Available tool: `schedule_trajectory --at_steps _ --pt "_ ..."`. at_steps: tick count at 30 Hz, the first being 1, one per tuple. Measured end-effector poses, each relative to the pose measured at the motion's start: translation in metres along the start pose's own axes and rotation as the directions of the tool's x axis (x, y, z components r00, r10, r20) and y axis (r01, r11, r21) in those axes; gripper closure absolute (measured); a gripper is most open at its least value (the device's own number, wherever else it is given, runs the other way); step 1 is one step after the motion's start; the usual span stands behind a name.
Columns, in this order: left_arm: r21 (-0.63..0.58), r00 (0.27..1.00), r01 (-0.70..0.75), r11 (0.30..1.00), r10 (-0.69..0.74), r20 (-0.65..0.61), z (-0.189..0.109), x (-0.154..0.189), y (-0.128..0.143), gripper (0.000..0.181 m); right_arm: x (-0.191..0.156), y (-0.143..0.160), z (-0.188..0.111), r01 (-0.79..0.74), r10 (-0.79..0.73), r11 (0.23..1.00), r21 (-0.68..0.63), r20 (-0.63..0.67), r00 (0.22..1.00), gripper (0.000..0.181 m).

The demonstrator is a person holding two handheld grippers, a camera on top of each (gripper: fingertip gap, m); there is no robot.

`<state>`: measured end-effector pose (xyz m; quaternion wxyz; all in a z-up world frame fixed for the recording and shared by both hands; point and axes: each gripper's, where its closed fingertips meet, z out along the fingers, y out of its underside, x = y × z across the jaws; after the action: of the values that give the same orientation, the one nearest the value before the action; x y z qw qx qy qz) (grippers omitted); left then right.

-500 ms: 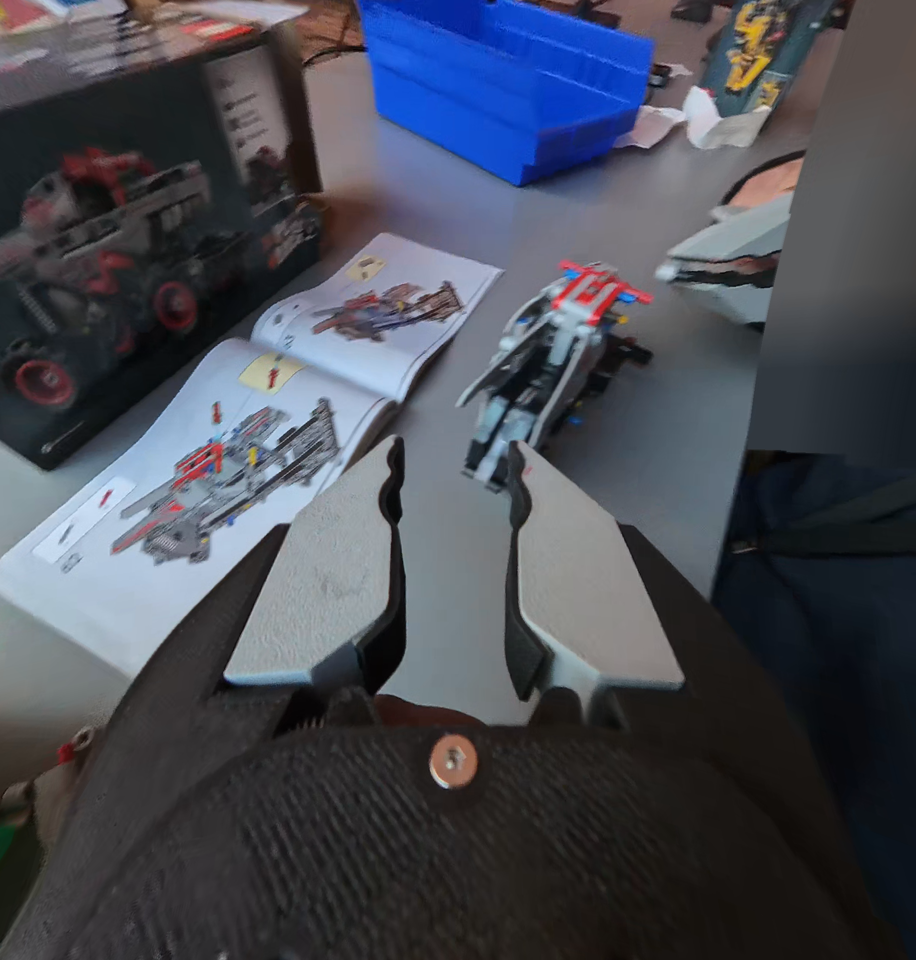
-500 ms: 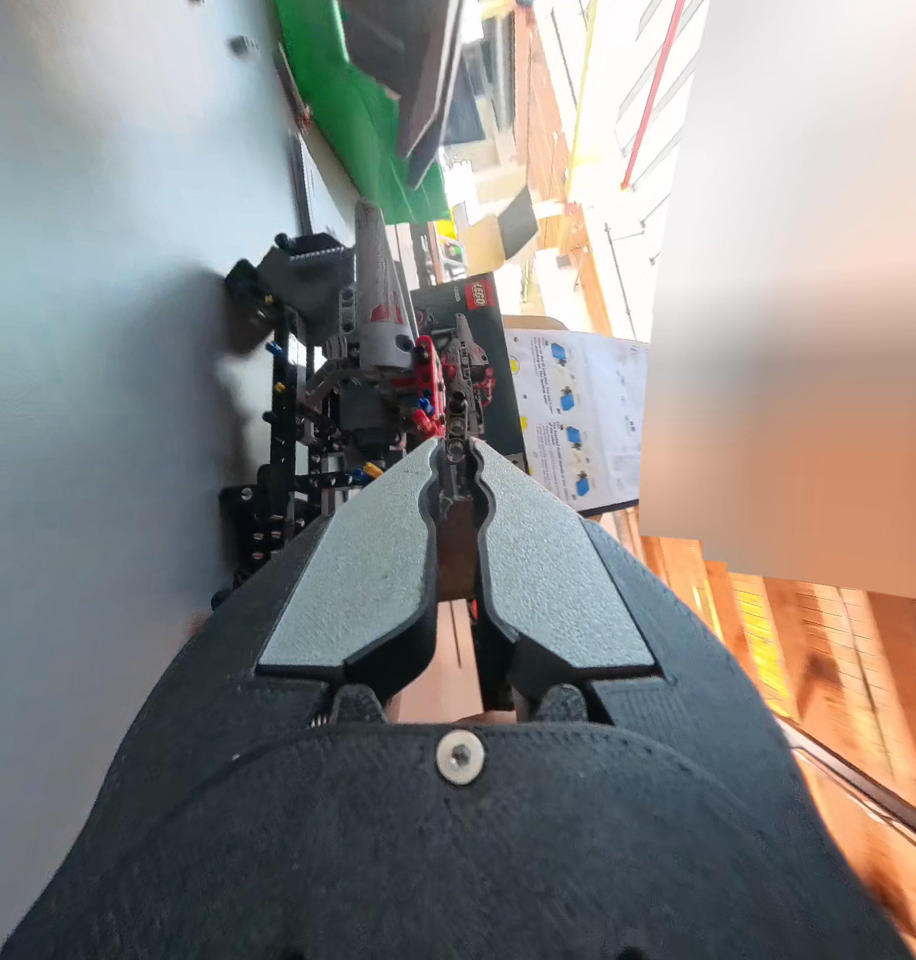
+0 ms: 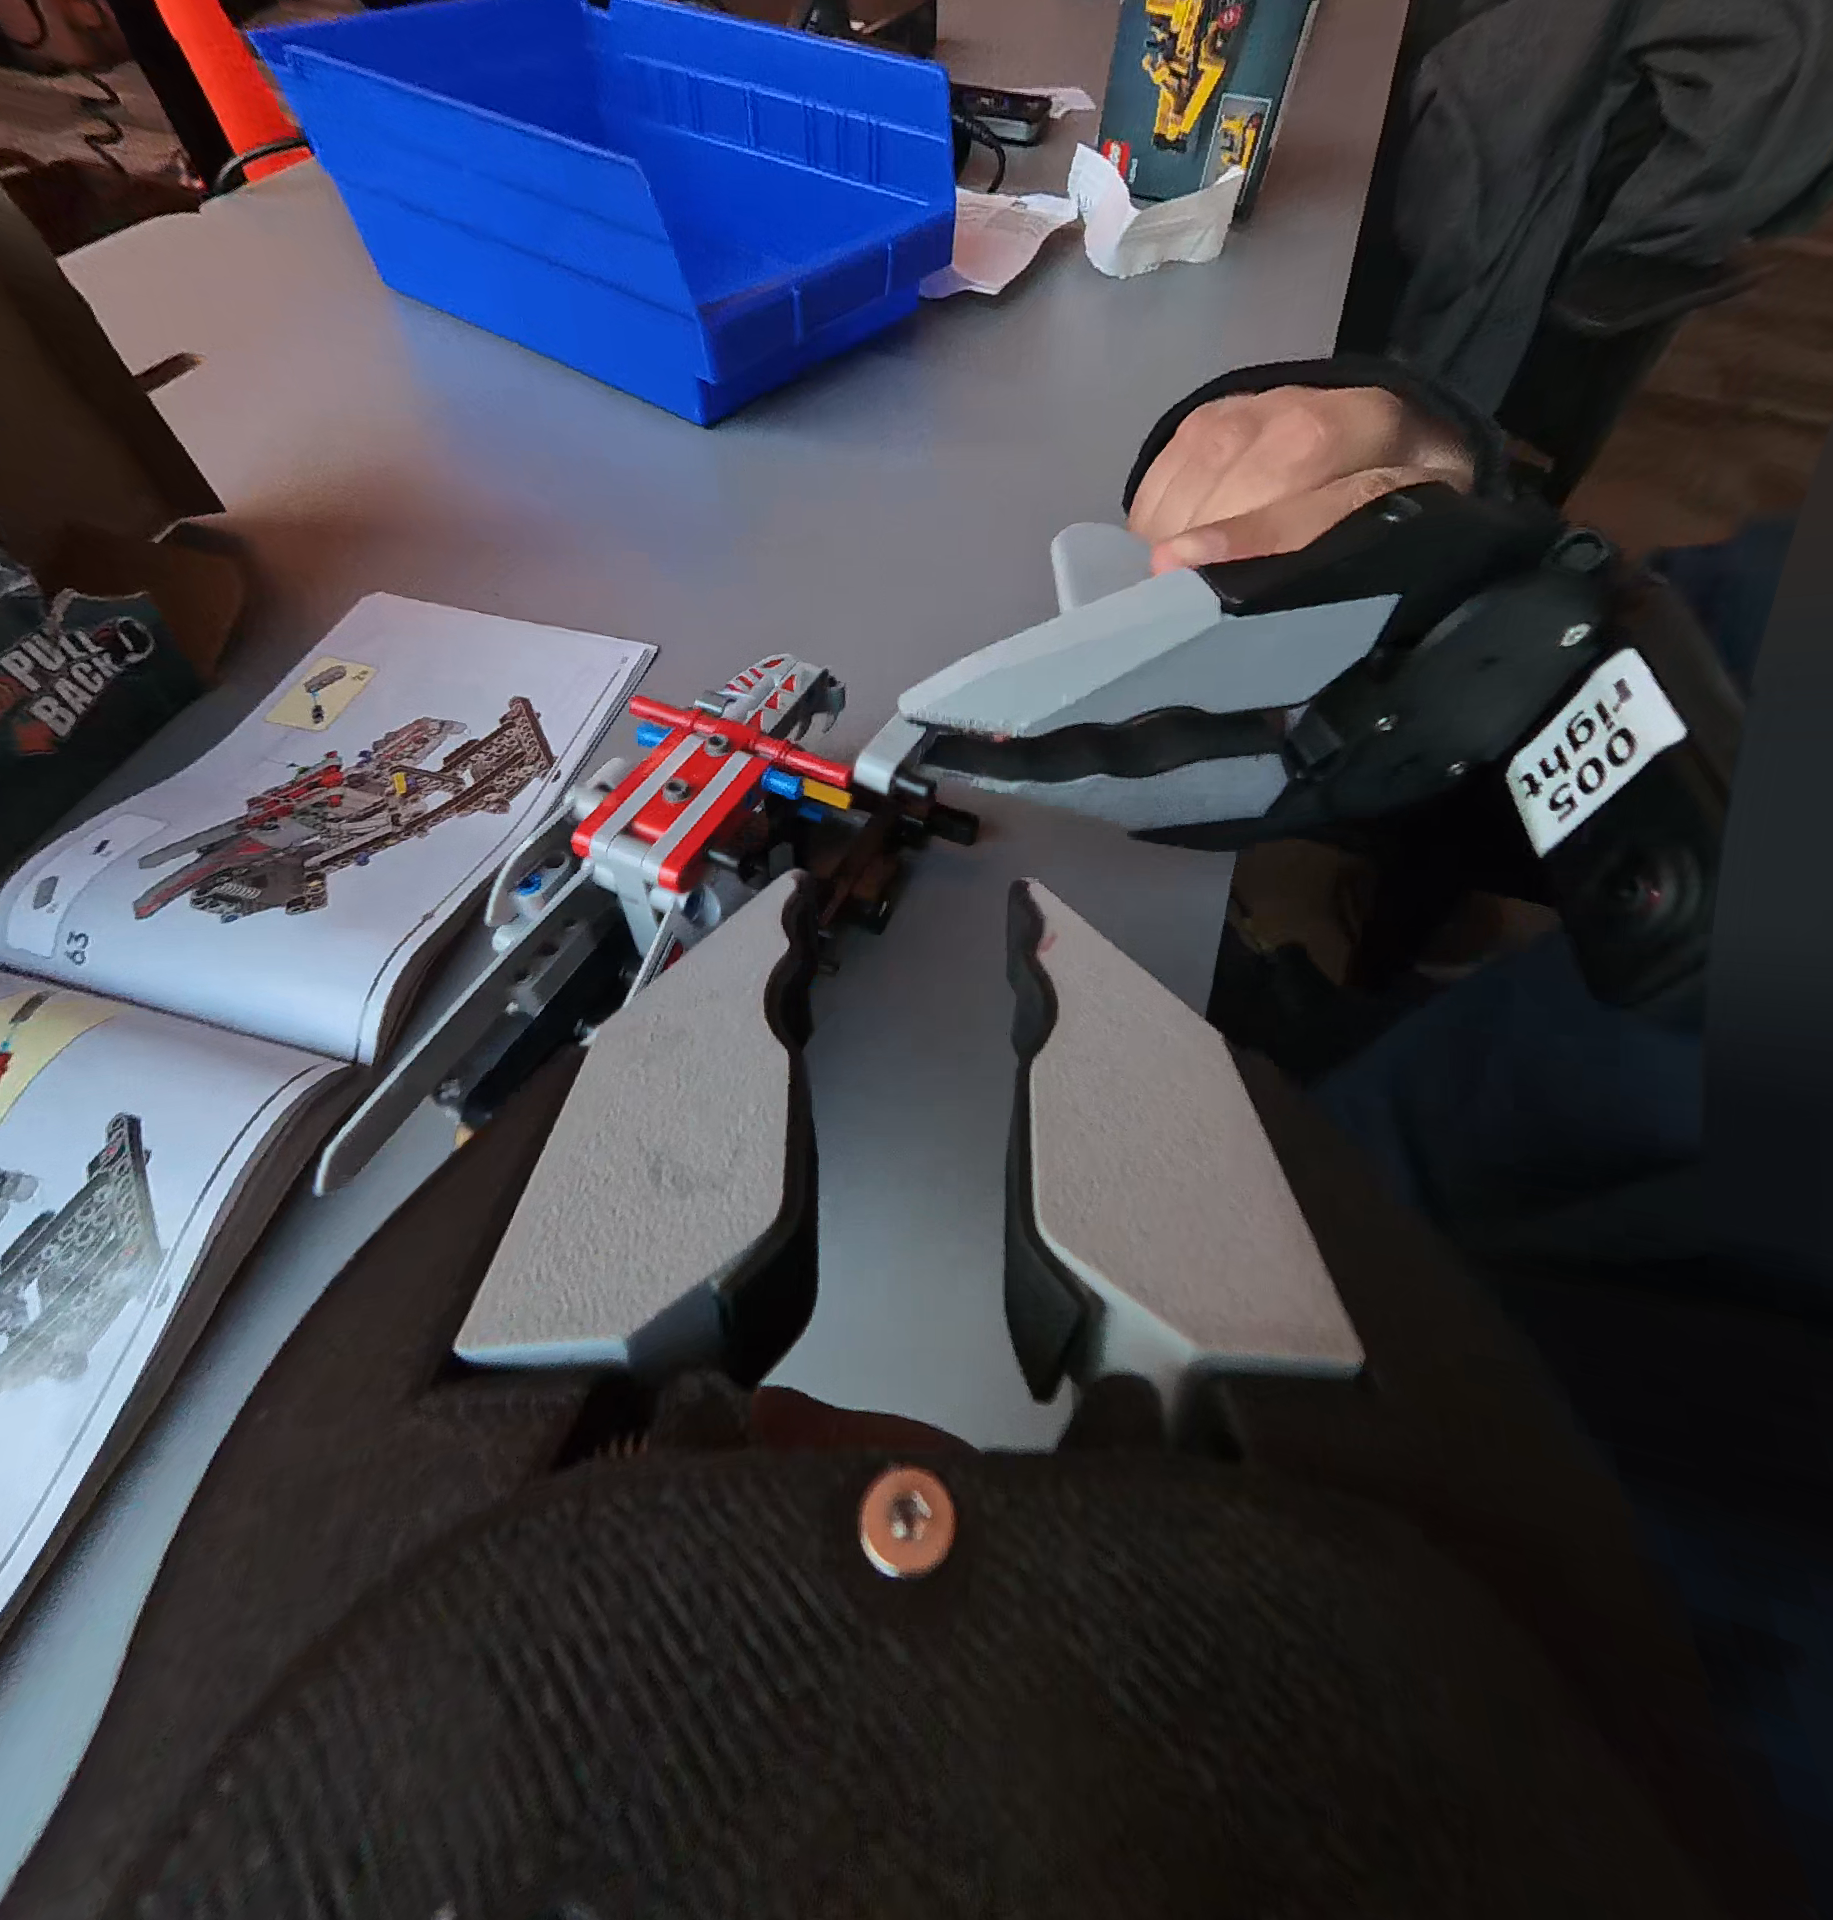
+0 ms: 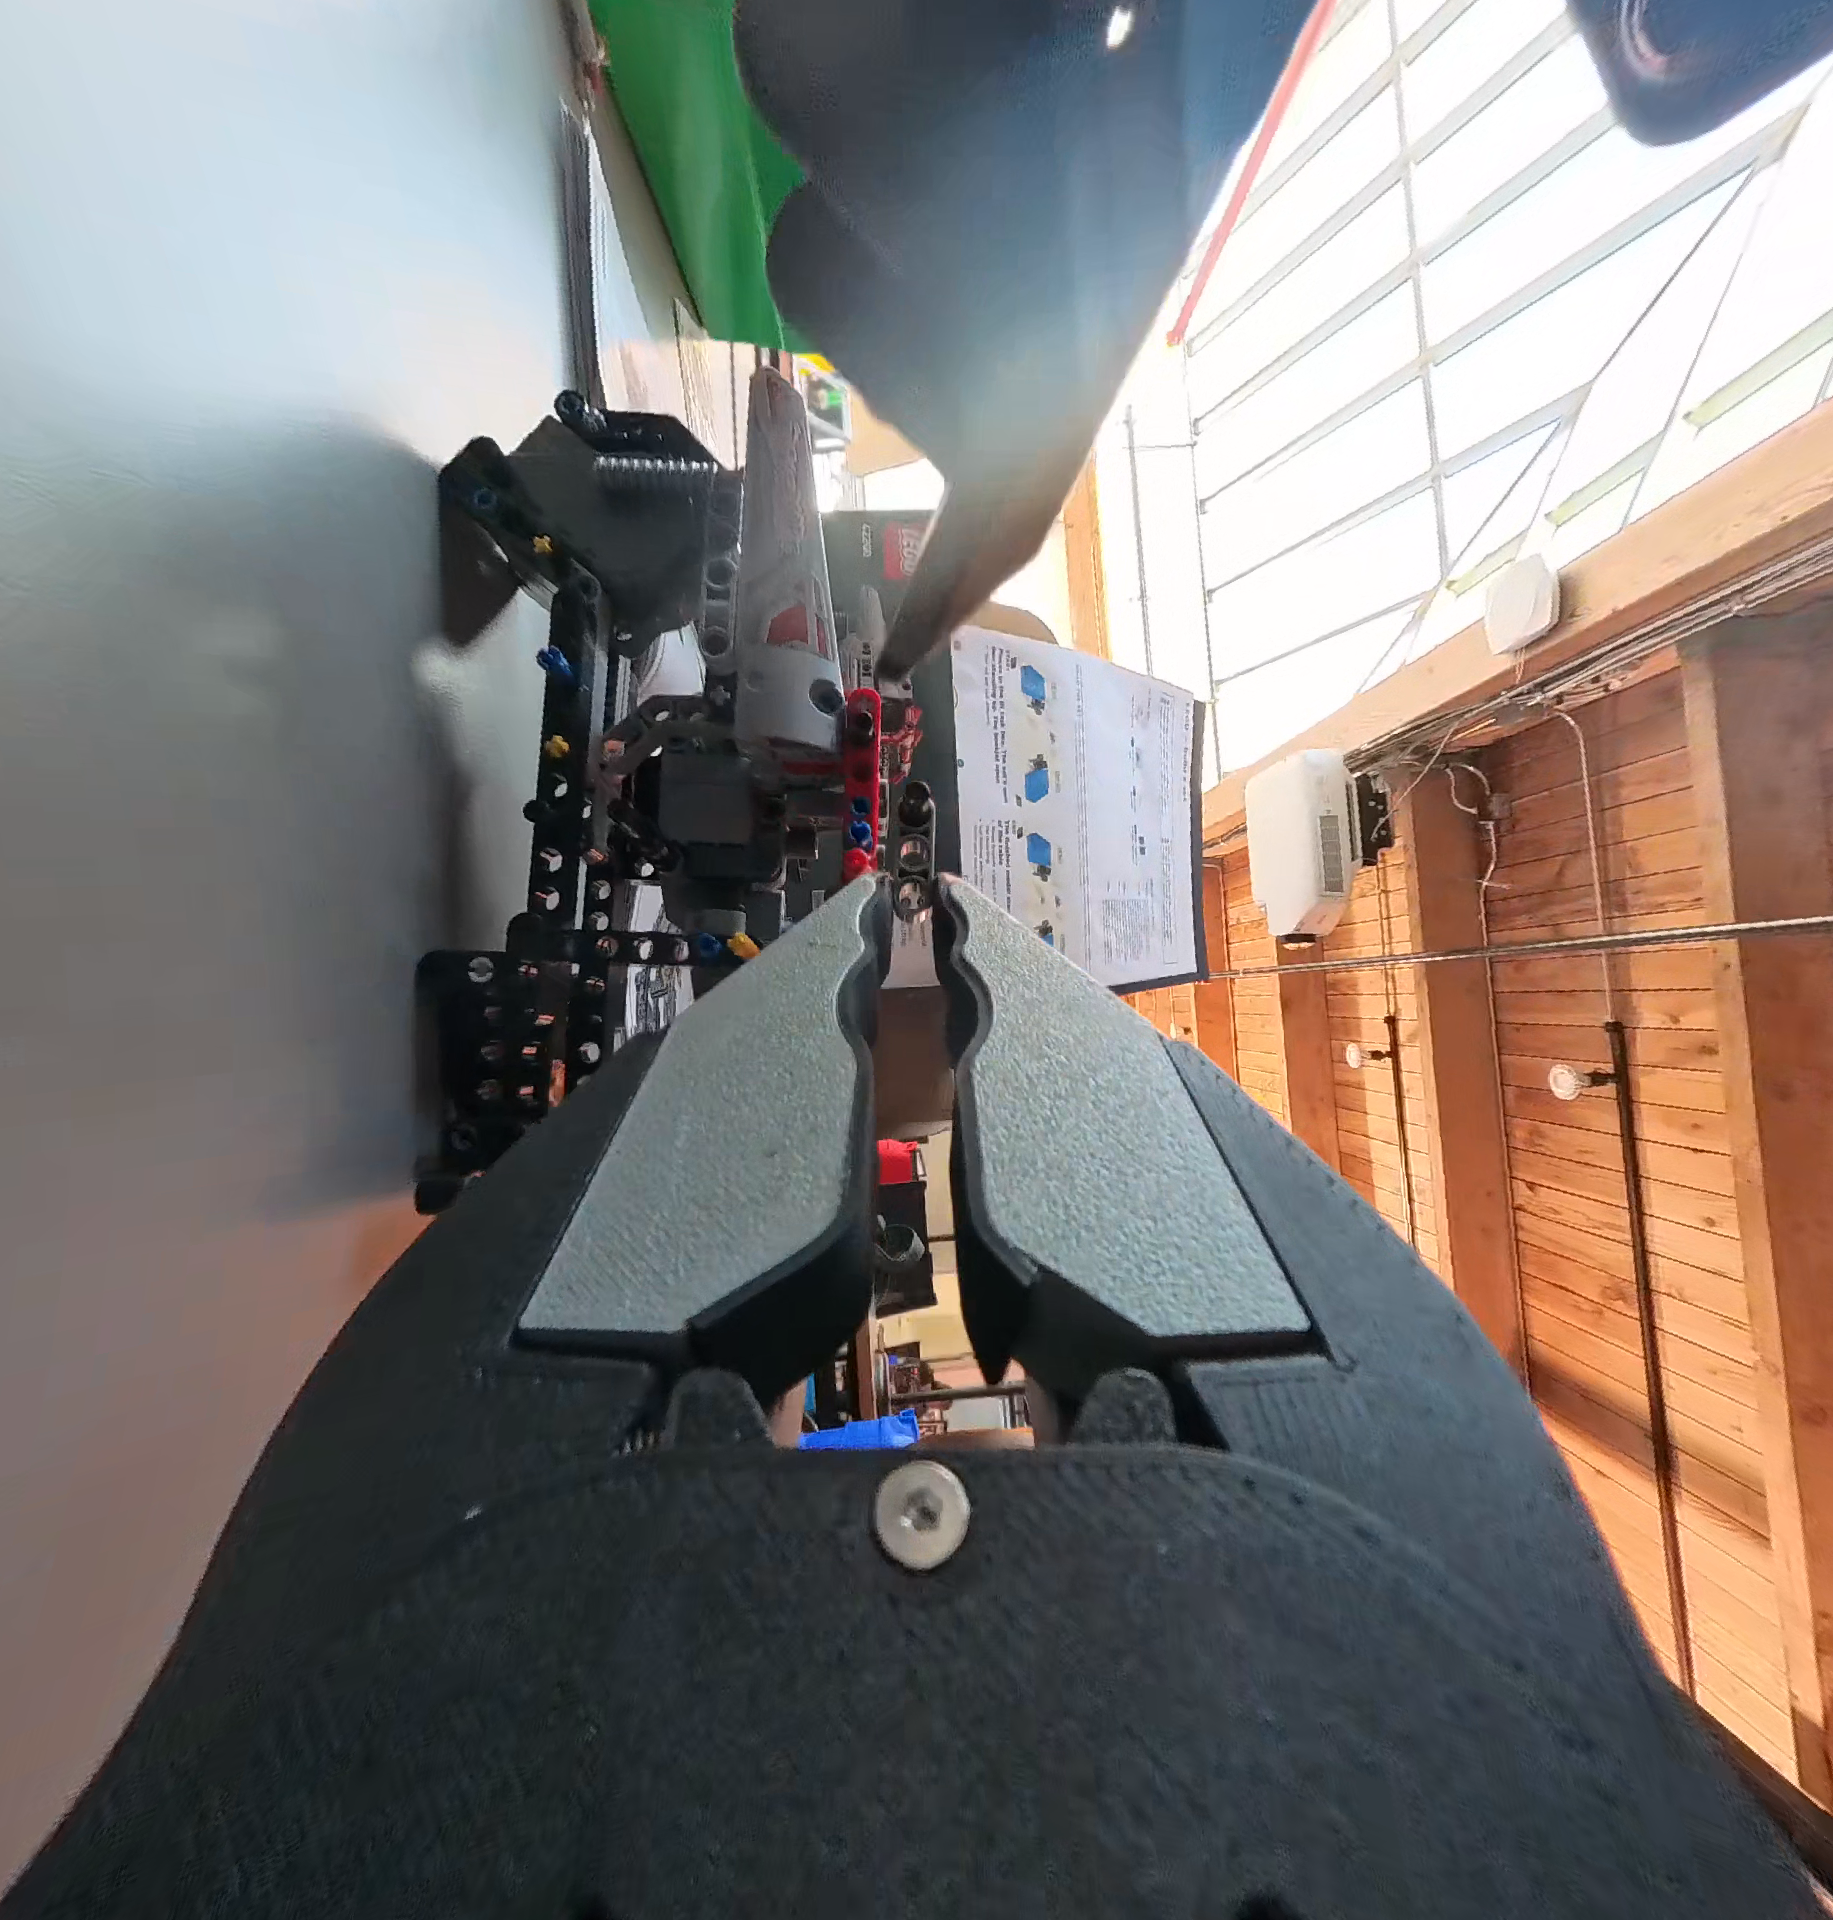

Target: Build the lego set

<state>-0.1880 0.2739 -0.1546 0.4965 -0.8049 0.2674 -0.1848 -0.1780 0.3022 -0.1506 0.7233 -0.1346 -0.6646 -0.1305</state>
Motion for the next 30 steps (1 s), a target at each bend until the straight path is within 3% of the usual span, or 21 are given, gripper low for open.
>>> schedule_trajectory --at_steps 7,12,18,23,26,30 --pt "0.03 0.999 -0.052 0.998 0.052 -0.006 0.008 0.009 -0.009 0.149 0.002 -0.015 -0.007 -0.018 0.018 0.998 0.052 0.004 1.0 0.178" --pt "0.058 0.997 -0.038 0.998 0.041 -0.064 0.007 0.014 -0.011 0.165 0.004 -0.021 -0.008 -0.027 0.028 0.997 0.073 -0.006 1.0 0.178" --pt "0.071 0.995 -0.067 0.995 0.072 -0.068 0.009 0.014 -0.007 0.167 0.0 -0.021 -0.008 -0.04 0.04 0.996 0.08 0.005 0.999 0.178" --pt "0.076 0.981 -0.172 0.982 0.177 -0.075 0.009 0.016 -0.005 0.167 -0.003 -0.024 -0.011 -0.176 0.167 0.977 0.123 0.079 0.983 0.178" --pt "0.09 0.962 -0.254 0.963 0.261 -0.079 0.009 0.019 -0.004 0.168 -0.002 -0.026 -0.016 -0.396 0.358 0.903 0.164 0.22 0.907 0.175" --pt "0.151 0.925 -0.375 0.915 0.379 0.001 0.006 0.018 -0.011 0.168 0.005 -0.027 -0.024 -0.669 0.572 0.725 0.163 0.4 0.716 0.173"
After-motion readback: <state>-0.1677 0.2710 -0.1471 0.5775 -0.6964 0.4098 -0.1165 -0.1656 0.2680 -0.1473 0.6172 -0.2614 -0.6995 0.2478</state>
